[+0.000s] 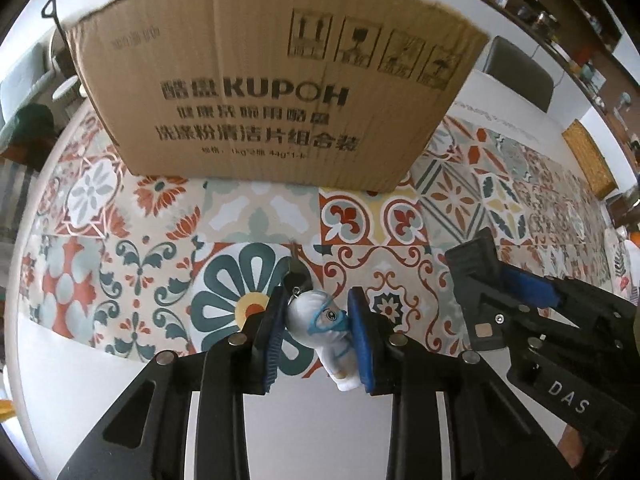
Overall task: Organize rigid objects
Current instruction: 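Close the left gripper on the white astronaut figurine while right holds power bank, then carry the figurine and power bank over the box with both grippers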
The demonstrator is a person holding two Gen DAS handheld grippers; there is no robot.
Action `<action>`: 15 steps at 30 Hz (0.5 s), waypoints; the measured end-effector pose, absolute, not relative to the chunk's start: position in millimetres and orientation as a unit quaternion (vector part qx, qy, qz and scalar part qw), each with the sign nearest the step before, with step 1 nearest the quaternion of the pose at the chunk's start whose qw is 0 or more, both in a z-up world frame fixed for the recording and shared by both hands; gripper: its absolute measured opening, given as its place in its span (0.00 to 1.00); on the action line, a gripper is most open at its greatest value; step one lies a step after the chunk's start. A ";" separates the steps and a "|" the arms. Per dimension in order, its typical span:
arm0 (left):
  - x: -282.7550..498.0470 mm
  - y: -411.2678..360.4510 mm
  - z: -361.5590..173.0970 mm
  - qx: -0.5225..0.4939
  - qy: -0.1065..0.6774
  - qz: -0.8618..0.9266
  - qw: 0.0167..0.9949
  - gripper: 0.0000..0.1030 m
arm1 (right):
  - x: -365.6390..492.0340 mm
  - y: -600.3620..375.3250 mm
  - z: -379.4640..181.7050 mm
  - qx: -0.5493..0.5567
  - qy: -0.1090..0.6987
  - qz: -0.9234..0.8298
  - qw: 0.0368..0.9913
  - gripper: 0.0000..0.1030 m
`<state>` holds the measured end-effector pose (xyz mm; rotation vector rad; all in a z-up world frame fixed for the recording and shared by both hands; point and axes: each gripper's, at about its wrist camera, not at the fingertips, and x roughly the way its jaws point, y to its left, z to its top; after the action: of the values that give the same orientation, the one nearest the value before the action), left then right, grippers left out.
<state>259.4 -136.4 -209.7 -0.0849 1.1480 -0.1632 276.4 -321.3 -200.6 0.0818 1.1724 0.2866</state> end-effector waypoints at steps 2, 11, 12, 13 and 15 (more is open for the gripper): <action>255.8 -132.9 -203.2 -0.038 0.537 -0.079 0.839 0.30 | 273.8 -319.9 -196.6 0.043 0.548 0.135 0.824 0.37; 244.5 -117.3 -175.5 -0.040 0.512 -0.085 0.854 0.30 | 260.5 -305.9 -171.9 0.050 0.528 0.138 0.836 0.37; 243.8 -116.4 -173.4 -0.040 0.510 -0.086 0.855 0.30 | 259.1 -304.2 -168.8 0.051 0.526 0.138 0.838 0.37; 242.0 -113.4 -169.2 -0.040 0.505 -0.087 0.858 0.30 | 257.3 -302.2 -165.8 0.051 0.523 0.139 0.839 0.37; 241.2 -113.1 -164.8 -0.038 0.499 -0.087 0.862 0.30 | 254.5 -297.8 -160.2 0.051 0.518 0.140 0.842 0.37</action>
<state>241.2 -113.1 -164.8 -0.0794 1.0462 -0.1822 254.5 -297.8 -160.2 0.1074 1.0950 0.2964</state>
